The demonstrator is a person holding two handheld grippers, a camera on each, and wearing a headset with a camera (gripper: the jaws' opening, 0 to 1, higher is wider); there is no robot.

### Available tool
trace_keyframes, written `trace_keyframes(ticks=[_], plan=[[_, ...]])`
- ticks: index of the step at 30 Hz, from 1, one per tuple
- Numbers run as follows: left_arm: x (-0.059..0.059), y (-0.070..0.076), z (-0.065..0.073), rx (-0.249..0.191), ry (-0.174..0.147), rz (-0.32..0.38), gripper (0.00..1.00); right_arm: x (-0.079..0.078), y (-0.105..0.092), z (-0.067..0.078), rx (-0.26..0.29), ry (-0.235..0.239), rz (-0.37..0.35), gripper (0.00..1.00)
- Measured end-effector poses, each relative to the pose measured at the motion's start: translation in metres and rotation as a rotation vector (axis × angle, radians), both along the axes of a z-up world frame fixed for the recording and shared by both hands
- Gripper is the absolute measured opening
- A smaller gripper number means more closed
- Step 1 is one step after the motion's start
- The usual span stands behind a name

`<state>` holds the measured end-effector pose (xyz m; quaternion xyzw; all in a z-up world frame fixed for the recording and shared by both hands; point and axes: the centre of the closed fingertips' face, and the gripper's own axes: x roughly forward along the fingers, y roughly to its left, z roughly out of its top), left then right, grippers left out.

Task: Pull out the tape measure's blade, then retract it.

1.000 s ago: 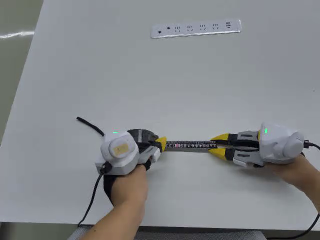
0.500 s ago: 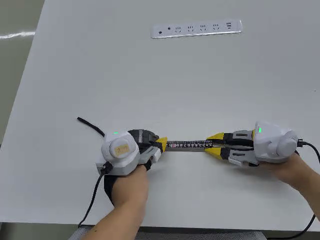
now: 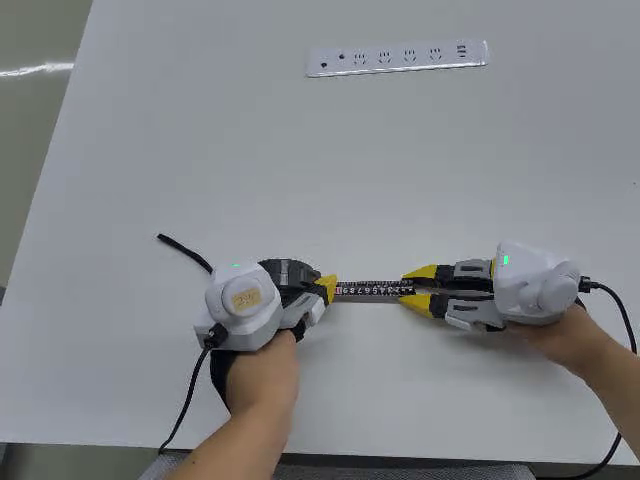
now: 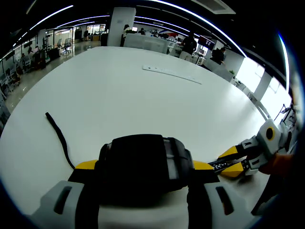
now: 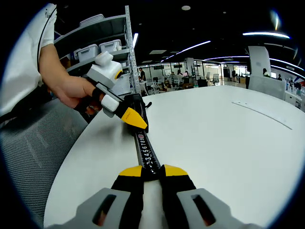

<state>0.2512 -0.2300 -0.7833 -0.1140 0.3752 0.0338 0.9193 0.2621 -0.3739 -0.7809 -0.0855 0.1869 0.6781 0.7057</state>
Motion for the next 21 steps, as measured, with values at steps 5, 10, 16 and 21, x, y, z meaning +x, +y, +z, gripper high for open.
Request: trace_keyframes(ticks=[5,10,16,21], plan=[[0.0,0.0,0.0,0.0,0.0,0.001,0.72,0.0,0.007,-0.002,0.001,-0.005,0.005,0.13],[0.0,0.0,0.0,0.0,0.001,0.0,0.73,0.0,0.012,-0.003,0.002,-0.007,0.01,0.13],[0.0,0.0,0.0,0.0,0.001,0.0,0.73,-0.002,0.022,-0.003,0.004,-0.008,0.016,0.13],[0.0,0.0,0.0,0.0,0.001,0.001,0.73,-0.004,0.028,-0.003,0.006,-0.007,0.017,0.13]])
